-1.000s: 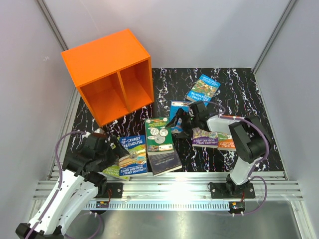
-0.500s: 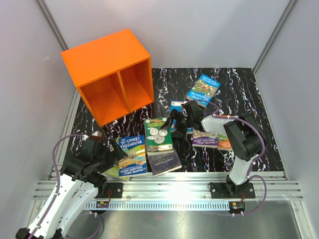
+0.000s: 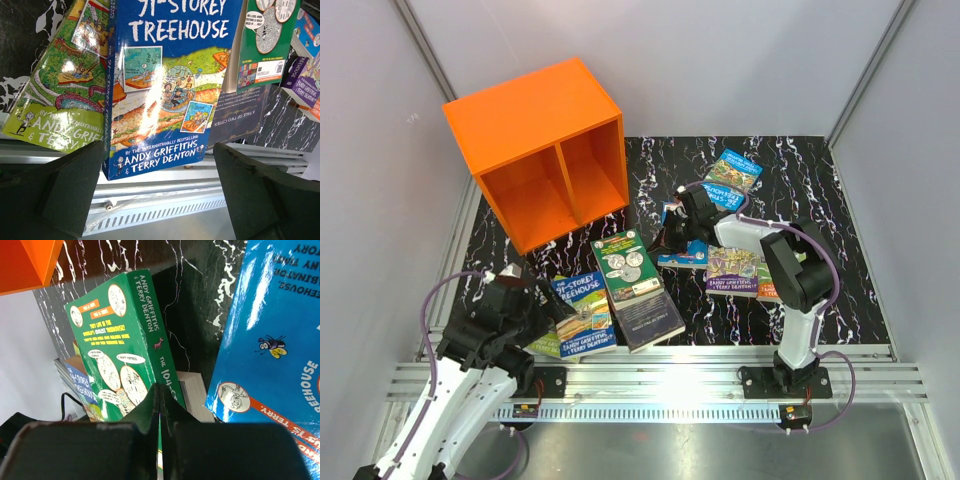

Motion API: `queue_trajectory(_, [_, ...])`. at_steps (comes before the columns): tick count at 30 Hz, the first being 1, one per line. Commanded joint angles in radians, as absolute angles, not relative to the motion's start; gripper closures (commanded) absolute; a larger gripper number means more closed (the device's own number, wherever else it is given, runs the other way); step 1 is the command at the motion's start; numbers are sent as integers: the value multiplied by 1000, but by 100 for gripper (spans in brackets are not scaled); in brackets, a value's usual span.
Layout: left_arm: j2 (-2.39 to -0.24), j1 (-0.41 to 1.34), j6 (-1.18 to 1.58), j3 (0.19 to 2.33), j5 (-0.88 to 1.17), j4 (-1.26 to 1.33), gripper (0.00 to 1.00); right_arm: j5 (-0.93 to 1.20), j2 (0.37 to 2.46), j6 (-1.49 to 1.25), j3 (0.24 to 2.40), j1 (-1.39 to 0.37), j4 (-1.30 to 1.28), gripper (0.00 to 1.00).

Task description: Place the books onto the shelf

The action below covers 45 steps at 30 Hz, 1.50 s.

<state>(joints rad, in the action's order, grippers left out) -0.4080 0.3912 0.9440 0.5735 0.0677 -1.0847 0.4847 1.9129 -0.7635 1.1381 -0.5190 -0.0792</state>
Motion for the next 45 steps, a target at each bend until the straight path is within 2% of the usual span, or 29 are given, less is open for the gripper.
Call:
queue_trajectory(1, [-379, 396, 960, 566, 72, -1118, 1, 517, 1853, -738, 1117, -529, -81, 99])
queue_trajectory(2, [-377, 396, 962, 563, 74, -1117, 1, 525, 1832, -744, 1103, -529, -71, 90])
queue_trajectory(3, [-377, 396, 962, 563, 74, -1117, 1, 532, 1827, -742, 1104, -529, -78, 72])
queue_trajectory(5, [-379, 396, 962, 560, 74, -1114, 1, 537, 1839, -727, 1127, -529, -86, 10])
queue_trajectory(6, [-379, 396, 962, 557, 77, -1112, 1, 529, 1850, -723, 1140, -529, -104, 2])
queue_trajectory(16, [-391, 399, 948, 566, 83, -1114, 1, 558, 2075, -712, 1344, -529, -118, 0])
queue_trajectory(24, [-425, 405, 946, 569, 84, -1117, 1, 586, 2218, -716, 1496, -528, -124, 3])
queue_trajectory(32, [-420, 406, 940, 560, 95, -1108, 1, 672, 2191, -764, 1330, -528, 54, 26])
queue_trajectory(38, [-422, 407, 924, 555, 101, -1098, 1, 758, 2143, -784, 1249, -528, 161, 57])
queue_trajectory(39, [-420, 407, 920, 557, 100, -1097, 1, 764, 2131, -782, 1243, -528, 163, 72])
queue_trajectory(42, [-419, 406, 913, 560, 97, -1095, 1, 762, 2079, -761, 1244, -528, 118, 95])
queue_trajectory(43, [-417, 407, 911, 560, 97, -1094, 1, 765, 2063, -759, 1249, -528, 104, 100])
queue_trajectory(45, [-414, 406, 910, 560, 95, -1092, 1, 778, 2010, -746, 1284, -528, 51, 100])
